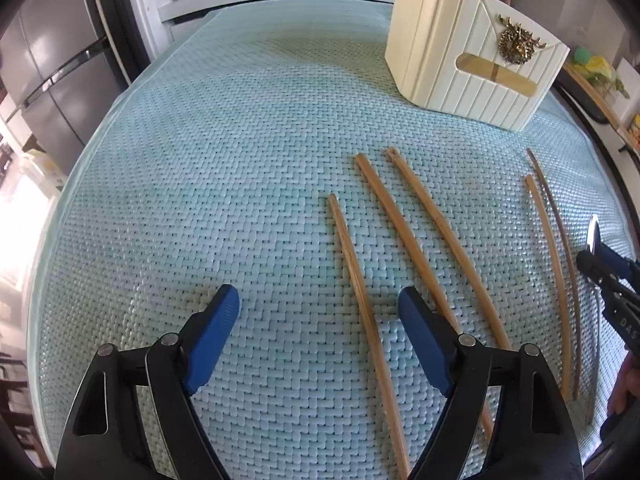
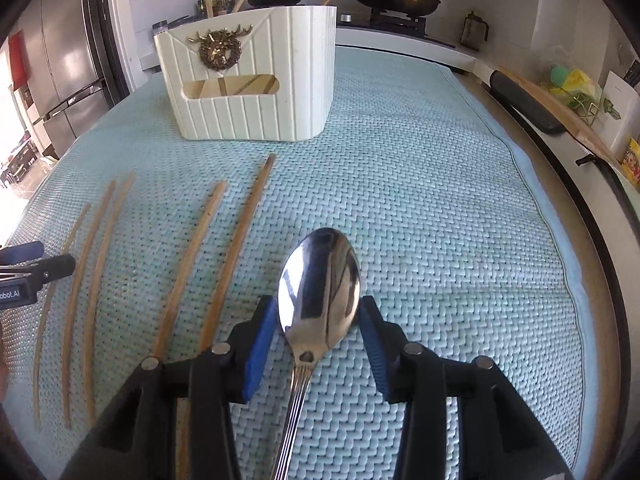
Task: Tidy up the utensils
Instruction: 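Close the right tool on the silver spoon handle while the left tool grasps a chopstick, then carry the spoon and chopstick up to the cream holder and lower them inside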
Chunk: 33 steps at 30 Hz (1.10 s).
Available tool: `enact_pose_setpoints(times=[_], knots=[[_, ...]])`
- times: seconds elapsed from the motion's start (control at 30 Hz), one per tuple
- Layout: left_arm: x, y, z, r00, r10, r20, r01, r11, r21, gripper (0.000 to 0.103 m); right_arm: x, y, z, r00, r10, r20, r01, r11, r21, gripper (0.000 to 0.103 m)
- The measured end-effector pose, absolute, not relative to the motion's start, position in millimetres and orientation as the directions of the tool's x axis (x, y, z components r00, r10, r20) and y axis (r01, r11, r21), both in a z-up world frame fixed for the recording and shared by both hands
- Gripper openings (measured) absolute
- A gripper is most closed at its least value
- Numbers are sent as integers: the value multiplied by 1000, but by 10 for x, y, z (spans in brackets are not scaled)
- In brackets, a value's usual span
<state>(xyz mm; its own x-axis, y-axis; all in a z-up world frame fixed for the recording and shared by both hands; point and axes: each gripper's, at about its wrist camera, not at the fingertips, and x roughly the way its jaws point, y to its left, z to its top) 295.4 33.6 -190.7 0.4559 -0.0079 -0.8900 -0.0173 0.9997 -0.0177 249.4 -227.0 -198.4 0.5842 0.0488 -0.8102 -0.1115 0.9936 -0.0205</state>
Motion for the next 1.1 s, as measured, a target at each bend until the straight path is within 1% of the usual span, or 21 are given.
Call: enact_pose_setpoints(times=[0.1,0.2,0.23,0.27,0.3,0.33,0.37,0.47,0.67,0.87,1.1], knots=[[3030,337,-1897,446,-11,-895,-5,1000,-14,76,2551,-2279,-1979,588,48,-807,-104,994,-17,43],[3049,298,-1885,449,-17,-893,10,1000,-14,68,2579,-2283,-1981,590,49,-806,-105,994,-17,43],[3055,277,-1873,453,-23,-891,20,1000,-16,56,2587,-2280,-1984,594,48,-803,-108,994,-20,43],[3071,261,-1860,456,-23,-889,25,1000,-13,41,2600,-2278,-1990,597,49,-801,-112,993,-22,43],[3076,233,-1849,456,-38,-889,31,999,-27,33,2609,-2277,-1988,602,51,-797,-112,993,-22,42],[3094,234,-1846,453,-51,-890,34,999,-40,17,2593,-2272,-1992,605,52,-794,-115,993,-22,42],[3114,243,-1847,452,-67,-890,33,998,-58,8,2630,-2272,-1993,606,56,-793,-120,993,-22,42],[3147,343,-1862,456,-132,-880,19,990,-139,4,2662,-2303,-1993,610,80,-788,-129,992,0,42],[2993,501,-1626,542,-189,-819,14,976,-216,4,2522,-2437,-1808,659,170,-733,-151,984,92,42],[2668,506,-1181,637,-220,-739,53,969,-243,4,2217,-2524,-1436,718,242,-652,-196,970,145,42],[2308,448,-717,714,-257,-651,95,957,-273,4,1826,-2513,-1060,769,263,-582,-240,963,119,42]])
